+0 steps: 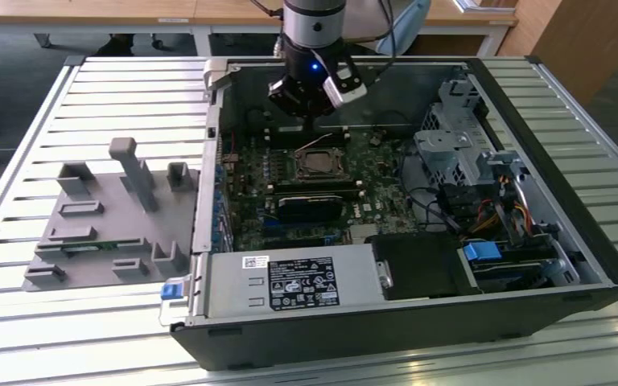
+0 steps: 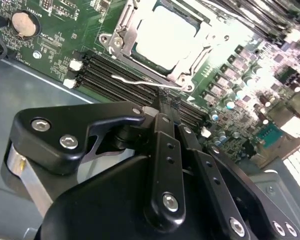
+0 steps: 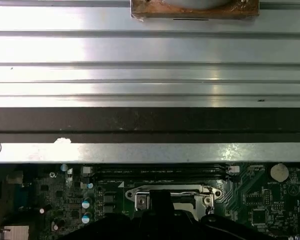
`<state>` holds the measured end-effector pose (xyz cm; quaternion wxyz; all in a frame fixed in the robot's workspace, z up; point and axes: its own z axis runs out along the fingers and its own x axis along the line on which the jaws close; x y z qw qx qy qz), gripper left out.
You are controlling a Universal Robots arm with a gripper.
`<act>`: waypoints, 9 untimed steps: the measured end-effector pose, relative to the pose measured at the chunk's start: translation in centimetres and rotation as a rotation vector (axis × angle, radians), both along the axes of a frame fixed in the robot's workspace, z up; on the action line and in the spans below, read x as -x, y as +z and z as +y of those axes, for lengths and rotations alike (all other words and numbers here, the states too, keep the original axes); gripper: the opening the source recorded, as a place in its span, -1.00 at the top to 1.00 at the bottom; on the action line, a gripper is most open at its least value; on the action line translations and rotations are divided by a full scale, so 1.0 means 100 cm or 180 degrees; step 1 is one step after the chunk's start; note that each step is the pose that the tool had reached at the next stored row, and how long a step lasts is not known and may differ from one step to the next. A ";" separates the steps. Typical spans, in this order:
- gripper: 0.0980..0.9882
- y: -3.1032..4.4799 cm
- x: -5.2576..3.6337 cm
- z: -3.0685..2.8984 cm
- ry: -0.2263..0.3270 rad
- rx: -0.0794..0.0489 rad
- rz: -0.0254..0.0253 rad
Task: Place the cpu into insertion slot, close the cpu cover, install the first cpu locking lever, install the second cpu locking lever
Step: 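Install the first cpu locking lever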
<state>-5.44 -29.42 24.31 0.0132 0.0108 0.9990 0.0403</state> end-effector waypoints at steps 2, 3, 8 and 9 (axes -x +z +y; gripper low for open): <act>0.95 -0.0026 -0.0022 0.0019 0.0005 0.0001 0.0000; 0.95 -0.0039 -0.0029 0.0029 0.0006 0.0001 0.0000; 0.95 -0.0102 -0.0066 0.0077 0.0007 0.0001 0.0000; 0.95 -0.0113 -0.0072 0.0080 0.0007 0.0001 0.0001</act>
